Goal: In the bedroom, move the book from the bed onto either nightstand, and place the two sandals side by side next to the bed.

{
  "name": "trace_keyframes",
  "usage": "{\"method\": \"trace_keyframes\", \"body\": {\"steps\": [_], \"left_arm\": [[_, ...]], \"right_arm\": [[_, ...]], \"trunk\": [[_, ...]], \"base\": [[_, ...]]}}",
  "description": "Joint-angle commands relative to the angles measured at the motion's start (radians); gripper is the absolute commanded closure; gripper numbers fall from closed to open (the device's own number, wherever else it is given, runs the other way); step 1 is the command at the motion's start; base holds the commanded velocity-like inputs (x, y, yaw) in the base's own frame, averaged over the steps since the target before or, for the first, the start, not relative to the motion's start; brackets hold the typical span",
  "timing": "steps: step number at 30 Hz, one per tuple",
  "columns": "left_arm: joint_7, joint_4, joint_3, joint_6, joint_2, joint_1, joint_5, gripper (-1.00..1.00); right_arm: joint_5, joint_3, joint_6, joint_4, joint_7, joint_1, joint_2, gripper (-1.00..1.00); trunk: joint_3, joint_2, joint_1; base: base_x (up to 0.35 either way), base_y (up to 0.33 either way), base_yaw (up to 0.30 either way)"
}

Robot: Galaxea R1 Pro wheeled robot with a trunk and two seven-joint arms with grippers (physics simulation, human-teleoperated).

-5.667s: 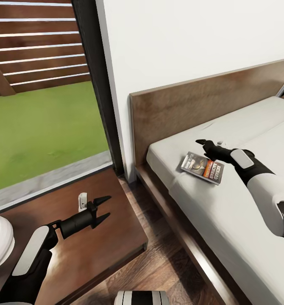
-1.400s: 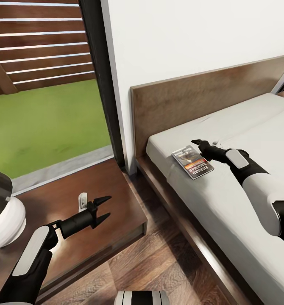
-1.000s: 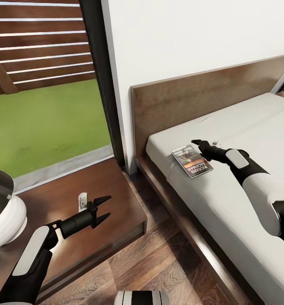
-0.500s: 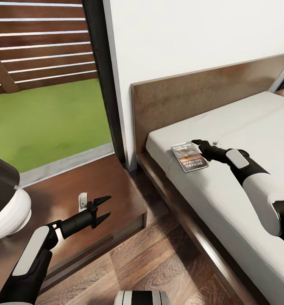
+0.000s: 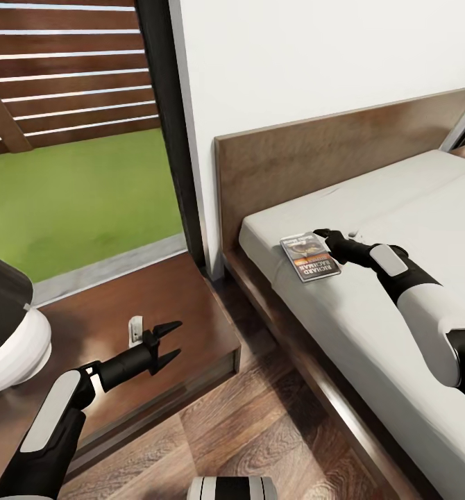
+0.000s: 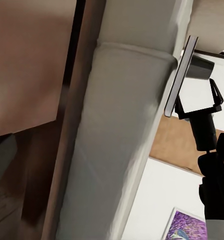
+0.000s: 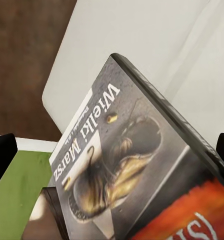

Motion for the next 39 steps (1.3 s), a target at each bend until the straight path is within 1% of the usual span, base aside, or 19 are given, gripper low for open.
{"method": "trace_keyframes", "body": {"steps": [1, 19, 39], "left_arm": [[0.01, -0.001, 0.001, 0.004, 0.0, -0.001, 0.01, -1.0], [0.01, -0.001, 0.001, 0.004, 0.0, -0.001, 0.01, -1.0], [0.011, -0.001, 0.001, 0.005, 0.0, 0.0, 0.01, -1.0]], "right_arm": [[-0.004, 0.008, 0.0, 0.0, 0.002, -0.001, -0.001, -1.0], [-0.004, 0.012, 0.0, 0.0, 0.002, -0.001, -0.001, -1.0], [-0.005, 0.011, 0.0, 0.0, 0.002, -0.001, -0.001, -1.0]], "trunk": [[-0.001, 0.0, 0.0], [-0.001, 0.0, 0.0], [-0.001, 0.0, 0.0]], "base": [[0.0, 0.0, 0.0], [-0.001, 0.0, 0.0], [-0.045, 0.036, 0.0]]}}
